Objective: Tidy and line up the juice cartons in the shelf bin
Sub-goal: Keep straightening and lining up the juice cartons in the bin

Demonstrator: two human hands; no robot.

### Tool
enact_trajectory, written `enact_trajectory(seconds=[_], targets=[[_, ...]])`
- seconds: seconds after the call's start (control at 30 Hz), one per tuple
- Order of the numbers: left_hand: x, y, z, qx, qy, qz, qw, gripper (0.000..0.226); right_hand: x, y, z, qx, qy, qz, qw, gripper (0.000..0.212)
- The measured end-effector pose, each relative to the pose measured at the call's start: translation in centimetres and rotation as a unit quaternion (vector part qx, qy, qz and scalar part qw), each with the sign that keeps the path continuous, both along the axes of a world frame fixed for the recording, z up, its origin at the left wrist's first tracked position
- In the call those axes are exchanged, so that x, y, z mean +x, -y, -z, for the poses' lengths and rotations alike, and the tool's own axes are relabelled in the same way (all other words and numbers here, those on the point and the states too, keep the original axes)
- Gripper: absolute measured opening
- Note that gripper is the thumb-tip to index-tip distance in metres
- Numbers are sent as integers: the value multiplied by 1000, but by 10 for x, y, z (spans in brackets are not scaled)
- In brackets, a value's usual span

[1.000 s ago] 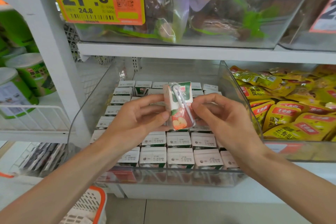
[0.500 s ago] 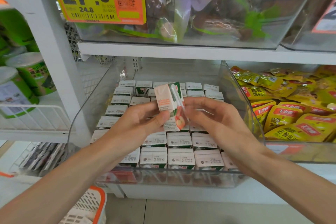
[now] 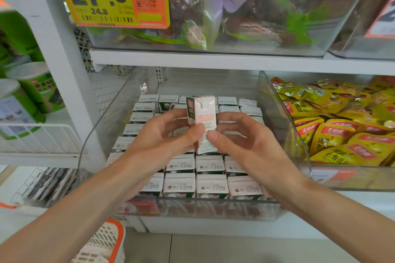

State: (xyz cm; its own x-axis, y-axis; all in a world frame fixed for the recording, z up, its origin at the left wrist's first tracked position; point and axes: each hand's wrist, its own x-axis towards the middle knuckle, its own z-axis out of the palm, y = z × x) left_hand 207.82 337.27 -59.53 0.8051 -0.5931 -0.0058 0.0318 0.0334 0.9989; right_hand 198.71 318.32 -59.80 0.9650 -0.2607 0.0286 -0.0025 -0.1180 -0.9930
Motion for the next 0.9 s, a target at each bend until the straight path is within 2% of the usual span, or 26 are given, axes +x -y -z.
enact_trajectory(seconds=[0.17,0.3,0.43,0.53,0.63,0.73,0.9], targets=[[2,0,1,-10,-39,10,999,68,-1,2,-5,-24,44,17,999,28],[3,1,3,-16,-41,15,999,51,-1,1,-9,9,53,-5,999,13],[4,-1,3,-15,-42,5,999,51,0,3,-11,22,25,-8,999,24],[3,1,3,-7,-30,-12,999,54,0,3,-12,-5,29,-17,999,18],[3,2,5,-12,-19,-20,1000,52,0,2,-8,-44,39,-15,998,32],[3,1,7,-17,-18,-9,1000,50,2,-1,-3,-47,45,4,998,29],[4,-2,5,-14,-8,20,1000,54,5,5,-1,3,33,28,999,24]])
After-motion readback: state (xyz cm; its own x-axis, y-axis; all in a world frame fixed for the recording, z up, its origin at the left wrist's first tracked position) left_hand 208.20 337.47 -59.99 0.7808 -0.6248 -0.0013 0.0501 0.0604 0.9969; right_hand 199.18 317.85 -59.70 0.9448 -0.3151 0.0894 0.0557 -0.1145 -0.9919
